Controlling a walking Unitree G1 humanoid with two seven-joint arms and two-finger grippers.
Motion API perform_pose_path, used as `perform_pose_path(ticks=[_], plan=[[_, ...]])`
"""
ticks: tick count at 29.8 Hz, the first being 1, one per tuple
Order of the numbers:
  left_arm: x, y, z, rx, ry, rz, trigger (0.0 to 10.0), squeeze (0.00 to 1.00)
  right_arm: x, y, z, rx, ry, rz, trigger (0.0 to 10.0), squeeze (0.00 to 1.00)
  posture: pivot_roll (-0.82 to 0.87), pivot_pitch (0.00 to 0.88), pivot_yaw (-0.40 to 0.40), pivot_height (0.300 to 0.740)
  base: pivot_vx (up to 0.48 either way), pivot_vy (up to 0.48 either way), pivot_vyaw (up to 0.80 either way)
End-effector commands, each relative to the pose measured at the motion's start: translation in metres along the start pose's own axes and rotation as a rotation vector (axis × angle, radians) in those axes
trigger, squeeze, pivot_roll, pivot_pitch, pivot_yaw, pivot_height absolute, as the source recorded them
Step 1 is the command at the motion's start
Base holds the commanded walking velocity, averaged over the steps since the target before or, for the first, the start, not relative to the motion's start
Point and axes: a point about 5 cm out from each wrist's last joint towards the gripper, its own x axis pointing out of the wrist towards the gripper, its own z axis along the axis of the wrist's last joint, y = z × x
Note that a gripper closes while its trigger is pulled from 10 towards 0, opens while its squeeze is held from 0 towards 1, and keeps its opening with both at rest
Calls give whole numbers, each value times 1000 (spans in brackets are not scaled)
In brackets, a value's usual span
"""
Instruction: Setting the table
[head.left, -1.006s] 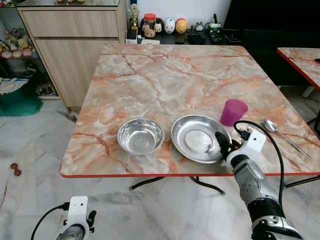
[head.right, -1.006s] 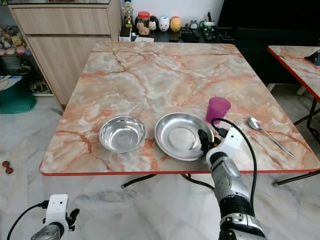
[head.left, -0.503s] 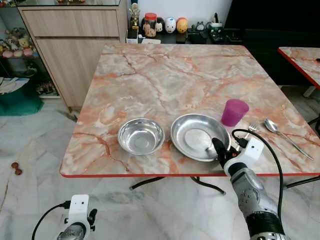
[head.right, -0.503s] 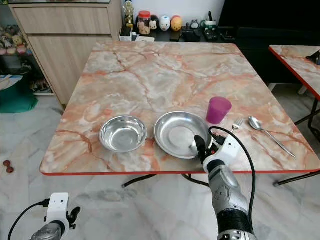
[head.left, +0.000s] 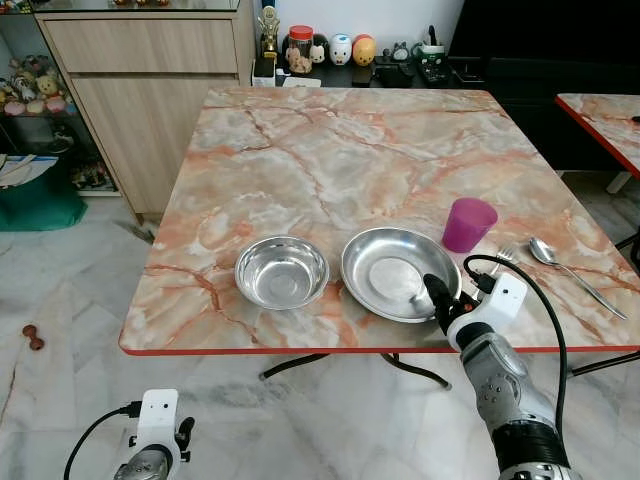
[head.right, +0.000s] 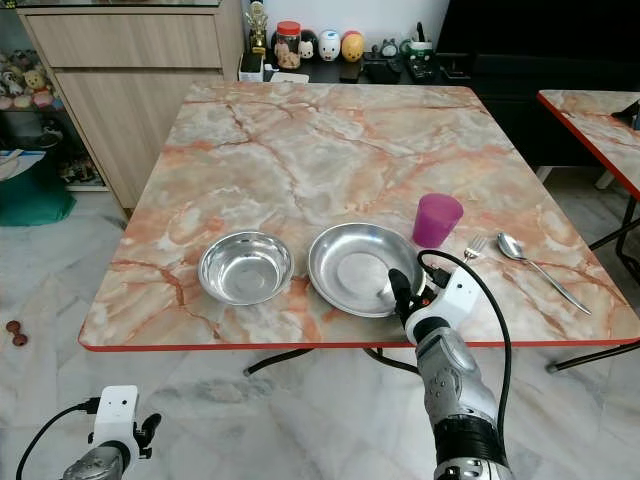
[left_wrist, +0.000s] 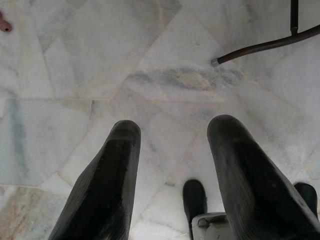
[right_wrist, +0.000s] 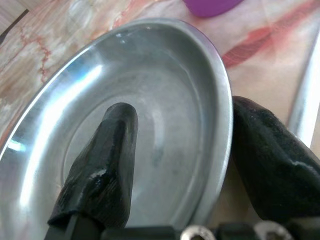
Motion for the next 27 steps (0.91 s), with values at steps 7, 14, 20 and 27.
perform_pose_path(ticks=[7,14,20,27], plan=[[0,-3,0,5,-1,-1,10000,0,5,4,3,-11,8,-2,4157,0,-30,10,-43,740,0,0,0],[0,-3,-2,2,4,-2,10000,0,5,4,-1,-18,22,-11,10000,0,-31,12,-43,740,0,0,0],[-1,-3,-3,2,7,-4,10000,0,4,1,-5,-17,38,-21,10000,0,-28,13,-45,740,0,0,0],[-2,-1,-6,1,26,-2,10000,0,3,-4,-12,-20,68,-48,10000,0,-28,12,-44,740,0,0,0]])
